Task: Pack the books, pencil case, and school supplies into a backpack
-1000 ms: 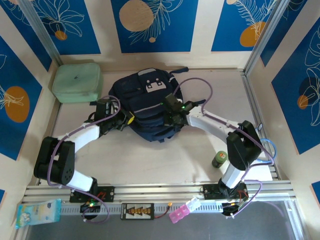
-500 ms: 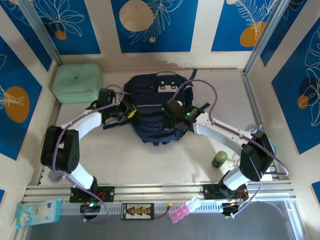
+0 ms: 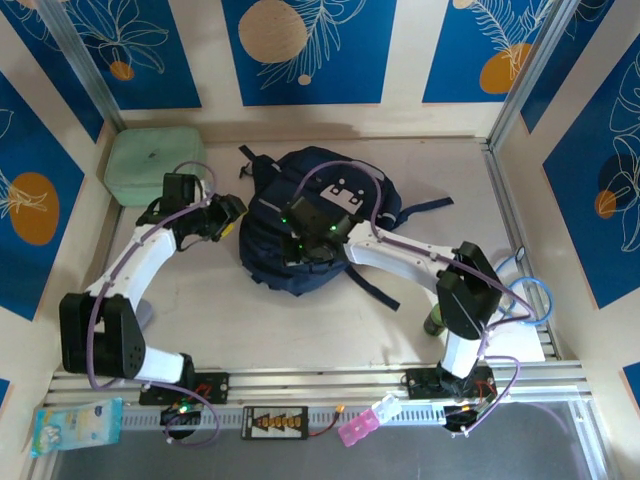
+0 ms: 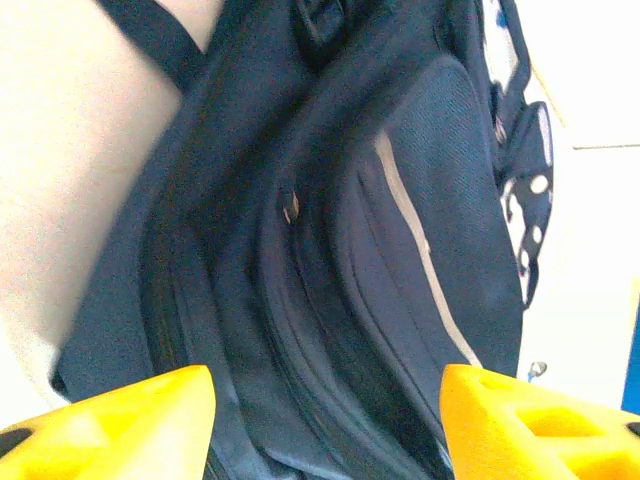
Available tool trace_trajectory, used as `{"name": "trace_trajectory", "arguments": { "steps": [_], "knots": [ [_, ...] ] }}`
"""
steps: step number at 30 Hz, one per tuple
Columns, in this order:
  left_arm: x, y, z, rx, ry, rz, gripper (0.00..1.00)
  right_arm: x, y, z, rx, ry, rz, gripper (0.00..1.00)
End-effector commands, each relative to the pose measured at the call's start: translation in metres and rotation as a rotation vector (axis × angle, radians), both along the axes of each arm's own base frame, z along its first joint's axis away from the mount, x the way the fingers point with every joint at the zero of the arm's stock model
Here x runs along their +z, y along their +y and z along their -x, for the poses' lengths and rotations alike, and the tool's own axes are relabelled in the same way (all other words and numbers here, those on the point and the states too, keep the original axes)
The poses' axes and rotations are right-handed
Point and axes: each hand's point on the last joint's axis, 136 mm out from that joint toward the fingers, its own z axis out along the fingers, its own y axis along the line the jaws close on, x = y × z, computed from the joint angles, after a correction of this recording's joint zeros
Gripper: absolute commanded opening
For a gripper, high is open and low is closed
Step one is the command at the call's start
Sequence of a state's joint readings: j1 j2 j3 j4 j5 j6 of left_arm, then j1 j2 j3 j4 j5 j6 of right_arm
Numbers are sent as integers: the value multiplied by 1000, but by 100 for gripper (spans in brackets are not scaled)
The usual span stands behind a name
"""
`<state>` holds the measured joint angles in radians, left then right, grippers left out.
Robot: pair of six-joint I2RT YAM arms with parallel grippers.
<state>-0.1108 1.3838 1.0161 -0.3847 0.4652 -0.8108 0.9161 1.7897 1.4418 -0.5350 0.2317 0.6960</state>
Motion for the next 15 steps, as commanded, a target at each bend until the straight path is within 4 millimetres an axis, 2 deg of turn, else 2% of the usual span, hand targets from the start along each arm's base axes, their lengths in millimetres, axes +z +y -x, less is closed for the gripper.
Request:
{"name": "trace_trajectory", "arguments": {
  "steps": [1, 2, 4, 6, 15],
  "knots": [
    [-7, -20, 28, -47, 81, 104, 60, 23, 25, -9, 54, -45, -86, 0],
    [-6, -25, 29, -45, 82, 130, 58, 23, 27, -9, 57, -42, -90, 0],
    [-8, -32, 31, -31, 93, 166, 48, 23, 30, -10, 59, -37, -98, 0],
    [-11, -36, 33, -8, 113, 180, 45, 24, 31, -10, 58, -35, -105, 0],
    [-19, -69, 29, -78, 113, 165, 48, 25, 32, -7, 70, -36, -99, 0]
  ]
}}
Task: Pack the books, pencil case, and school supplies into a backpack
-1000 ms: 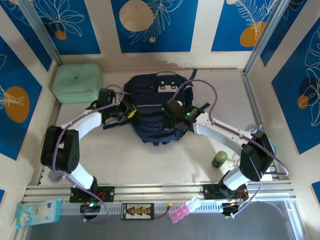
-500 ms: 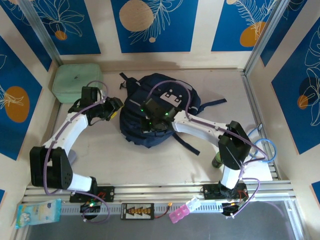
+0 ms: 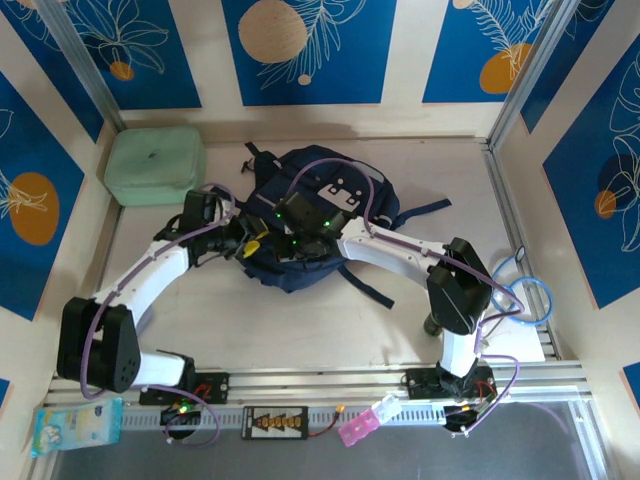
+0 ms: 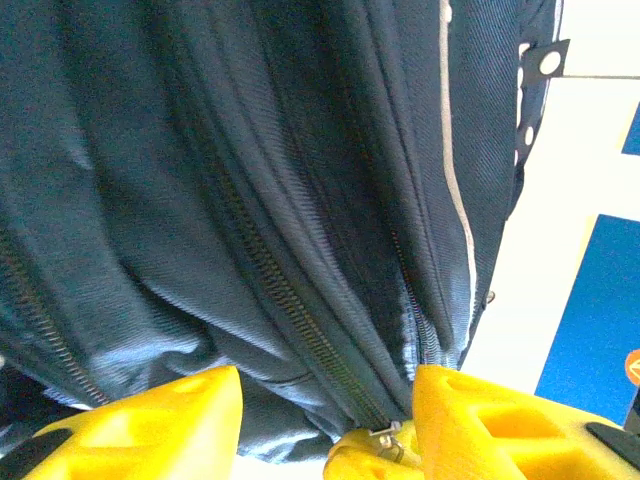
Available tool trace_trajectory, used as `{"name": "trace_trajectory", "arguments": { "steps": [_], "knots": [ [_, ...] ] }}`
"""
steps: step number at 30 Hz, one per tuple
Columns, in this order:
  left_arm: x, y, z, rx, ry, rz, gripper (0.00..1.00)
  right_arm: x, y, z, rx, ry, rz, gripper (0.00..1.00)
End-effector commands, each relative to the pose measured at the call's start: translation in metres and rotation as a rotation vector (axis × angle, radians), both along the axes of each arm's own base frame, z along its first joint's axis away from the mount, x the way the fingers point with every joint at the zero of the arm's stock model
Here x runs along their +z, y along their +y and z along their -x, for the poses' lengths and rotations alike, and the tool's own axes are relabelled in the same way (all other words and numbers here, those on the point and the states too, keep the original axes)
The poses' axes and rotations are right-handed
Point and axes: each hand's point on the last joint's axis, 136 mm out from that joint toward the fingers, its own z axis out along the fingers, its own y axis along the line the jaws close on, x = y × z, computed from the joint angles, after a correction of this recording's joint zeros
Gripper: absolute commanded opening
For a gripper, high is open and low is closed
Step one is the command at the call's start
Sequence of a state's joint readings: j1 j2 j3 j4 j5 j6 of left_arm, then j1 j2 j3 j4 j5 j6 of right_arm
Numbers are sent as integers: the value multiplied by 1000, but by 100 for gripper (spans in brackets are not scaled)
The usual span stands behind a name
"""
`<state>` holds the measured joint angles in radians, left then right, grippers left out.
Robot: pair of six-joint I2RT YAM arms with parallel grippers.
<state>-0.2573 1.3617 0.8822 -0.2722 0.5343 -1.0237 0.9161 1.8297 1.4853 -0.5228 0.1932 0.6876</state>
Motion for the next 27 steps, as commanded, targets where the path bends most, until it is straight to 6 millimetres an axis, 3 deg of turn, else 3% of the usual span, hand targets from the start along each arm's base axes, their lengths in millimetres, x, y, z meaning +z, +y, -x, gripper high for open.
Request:
{"name": "trace_trajectory", "arguments": {
  "steps": [1, 6, 11, 18, 27],
  "knots": [
    [3, -14, -10, -32, -20, 5, 47, 25, 17, -5, 40, -48, -70, 0],
    [-13, -19, -9, -44, 6, -33, 40, 23, 14, -4, 35, -52, -49, 0],
    [-20, -11, -14, -15, -1, -88, 23, 15, 3, -2, 18, -54, -8, 0],
    [-15, -2, -25, 9, -35, -146, 0, 3, -35, 12, -12, -48, 77, 0],
    [-6, 10, -33, 41, -58, -139, 0, -5, -96, 26, -153, -45, 137, 0]
  ]
}}
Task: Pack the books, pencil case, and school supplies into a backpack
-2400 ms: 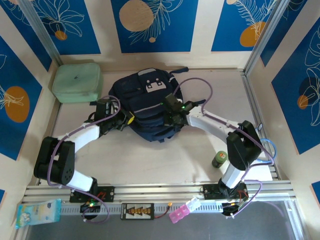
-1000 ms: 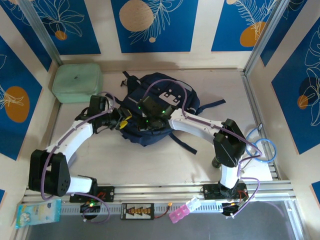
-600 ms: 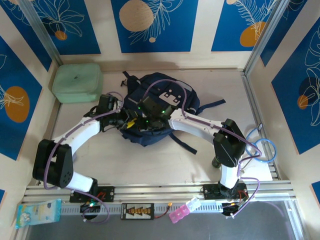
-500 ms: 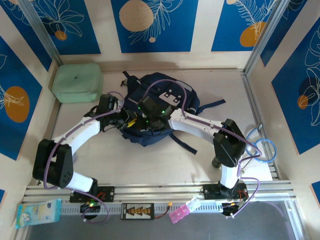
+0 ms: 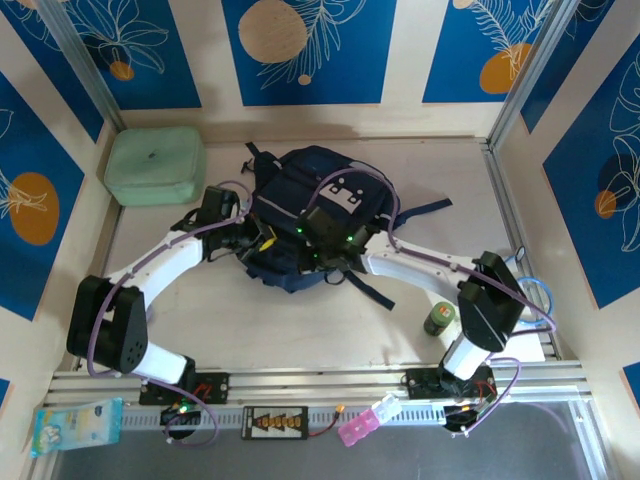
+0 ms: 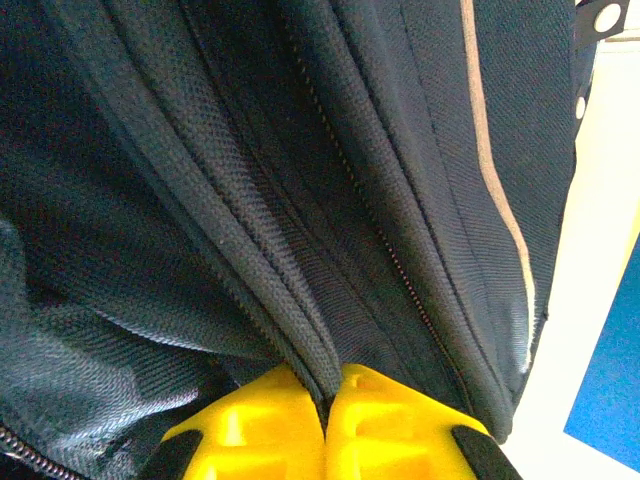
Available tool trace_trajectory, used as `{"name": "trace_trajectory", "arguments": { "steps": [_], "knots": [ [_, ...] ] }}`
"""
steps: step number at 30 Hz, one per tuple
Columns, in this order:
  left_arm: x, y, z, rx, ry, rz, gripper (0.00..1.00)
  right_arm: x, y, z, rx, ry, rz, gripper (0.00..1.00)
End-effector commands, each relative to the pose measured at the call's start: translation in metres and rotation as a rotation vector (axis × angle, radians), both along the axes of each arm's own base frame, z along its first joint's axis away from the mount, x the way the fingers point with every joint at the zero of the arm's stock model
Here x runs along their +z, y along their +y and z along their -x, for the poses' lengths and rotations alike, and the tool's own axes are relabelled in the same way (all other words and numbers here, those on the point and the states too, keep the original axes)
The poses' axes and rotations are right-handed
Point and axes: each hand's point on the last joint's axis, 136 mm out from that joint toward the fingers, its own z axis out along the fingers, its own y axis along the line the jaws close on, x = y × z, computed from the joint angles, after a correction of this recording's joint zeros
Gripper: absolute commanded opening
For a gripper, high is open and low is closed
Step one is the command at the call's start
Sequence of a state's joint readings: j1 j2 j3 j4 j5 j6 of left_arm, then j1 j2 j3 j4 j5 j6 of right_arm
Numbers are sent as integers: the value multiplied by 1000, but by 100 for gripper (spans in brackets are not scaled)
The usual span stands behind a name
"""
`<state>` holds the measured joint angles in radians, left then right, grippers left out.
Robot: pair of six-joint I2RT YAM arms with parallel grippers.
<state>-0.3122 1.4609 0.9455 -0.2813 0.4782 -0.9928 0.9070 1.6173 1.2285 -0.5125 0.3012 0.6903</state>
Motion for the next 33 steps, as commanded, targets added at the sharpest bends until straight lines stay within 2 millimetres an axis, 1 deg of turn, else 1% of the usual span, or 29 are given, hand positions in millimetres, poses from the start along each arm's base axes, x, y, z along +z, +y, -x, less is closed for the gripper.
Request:
{"name": "trace_trajectory", "arguments": {
  "steps": [1, 6, 9, 12, 17, 20, 24, 30, 33],
  "knots": [
    [10, 27, -22, 79, -74, -72, 0, 0, -39, 4, -104, 2, 62, 0],
    [11, 31, -19, 76, -74, -74, 0, -6, -68, -6, -182, 0, 87, 0],
    [11, 31, -15, 52, -70, -75, 0, -8, -77, -15, -165, -17, 87, 0],
    [7, 32, -11, 36, -62, -85, 0, -15, -87, -26, -141, 4, 94, 0],
    [0, 36, -6, 22, -52, -110, 0, -24, -120, -46, -220, 37, 113, 0],
    [-1, 38, -4, 15, -52, -113, 0, -24, -139, -60, -289, 57, 98, 0],
    [-2, 37, -4, 5, -52, -111, 0, -27, -162, -79, -398, 131, 47, 0],
    [-1, 34, -2, -17, -55, -98, 0, -33, -184, -110, -472, 183, 12, 0],
    [0, 32, -2, -26, -54, -90, 0, -32, -189, -121, -473, 181, 4, 1]
  ]
}}
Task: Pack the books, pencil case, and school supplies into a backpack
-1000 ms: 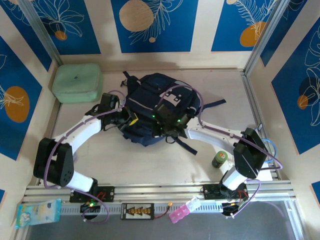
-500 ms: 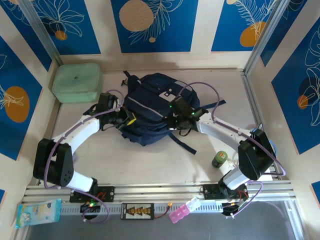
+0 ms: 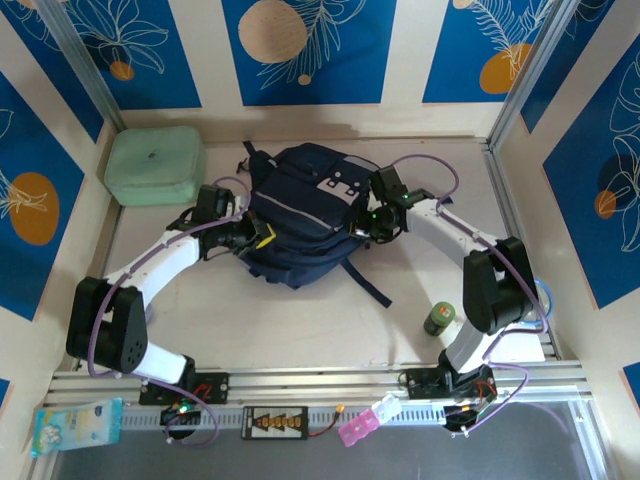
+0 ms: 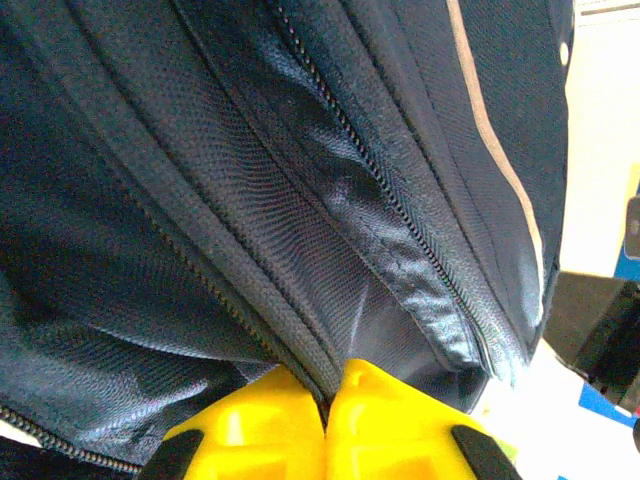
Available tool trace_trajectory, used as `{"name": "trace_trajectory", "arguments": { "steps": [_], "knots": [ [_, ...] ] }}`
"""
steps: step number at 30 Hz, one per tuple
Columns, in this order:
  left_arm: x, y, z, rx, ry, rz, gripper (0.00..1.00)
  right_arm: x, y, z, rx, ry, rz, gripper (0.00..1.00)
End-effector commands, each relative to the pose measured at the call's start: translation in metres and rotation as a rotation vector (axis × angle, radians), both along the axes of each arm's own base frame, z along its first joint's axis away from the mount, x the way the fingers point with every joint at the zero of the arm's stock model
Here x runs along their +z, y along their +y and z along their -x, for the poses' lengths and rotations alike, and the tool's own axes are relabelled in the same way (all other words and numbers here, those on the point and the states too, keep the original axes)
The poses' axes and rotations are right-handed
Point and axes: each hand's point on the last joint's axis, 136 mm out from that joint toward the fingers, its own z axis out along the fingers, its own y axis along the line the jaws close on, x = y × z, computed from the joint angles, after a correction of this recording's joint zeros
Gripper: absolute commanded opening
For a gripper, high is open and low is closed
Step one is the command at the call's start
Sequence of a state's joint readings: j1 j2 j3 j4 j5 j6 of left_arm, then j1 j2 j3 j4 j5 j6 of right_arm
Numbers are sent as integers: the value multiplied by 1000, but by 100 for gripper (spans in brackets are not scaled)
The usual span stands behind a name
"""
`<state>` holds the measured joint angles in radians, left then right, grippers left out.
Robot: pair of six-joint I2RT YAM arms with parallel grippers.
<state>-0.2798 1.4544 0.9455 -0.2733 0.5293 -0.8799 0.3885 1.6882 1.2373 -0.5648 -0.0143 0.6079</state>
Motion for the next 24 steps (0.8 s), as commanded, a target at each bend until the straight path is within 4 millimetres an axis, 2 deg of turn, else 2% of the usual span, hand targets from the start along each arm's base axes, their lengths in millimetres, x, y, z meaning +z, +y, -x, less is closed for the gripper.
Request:
{"name": "trace_trajectory", "arguments": {
  "steps": [1, 4, 6, 9, 12, 17, 24],
  "knots": [
    [-7, 27, 1, 50, 16, -84, 0, -5, -61, -28, -165, -11, 142, 2],
    [-4, 27, 1, 43, 9, -82, 0, 6, -43, -29, -20, -47, 98, 4],
    [-2, 27, 0, 42, 4, -87, 0, 12, -25, -21, 146, -85, 106, 5],
    [-2, 28, -1, 39, 1, -96, 0, 7, -14, -4, 337, -101, 190, 12],
    [-2, 30, -1, 44, -1, -112, 0, 1, -20, 1, 416, -109, 264, 16],
    [-2, 34, 0, 49, -6, -133, 0, 1, -34, -13, 422, -147, 314, 18],
    [0, 35, 2, 47, -10, -130, 0, -3, -43, -35, 379, -160, 375, 11]
  ]
}}
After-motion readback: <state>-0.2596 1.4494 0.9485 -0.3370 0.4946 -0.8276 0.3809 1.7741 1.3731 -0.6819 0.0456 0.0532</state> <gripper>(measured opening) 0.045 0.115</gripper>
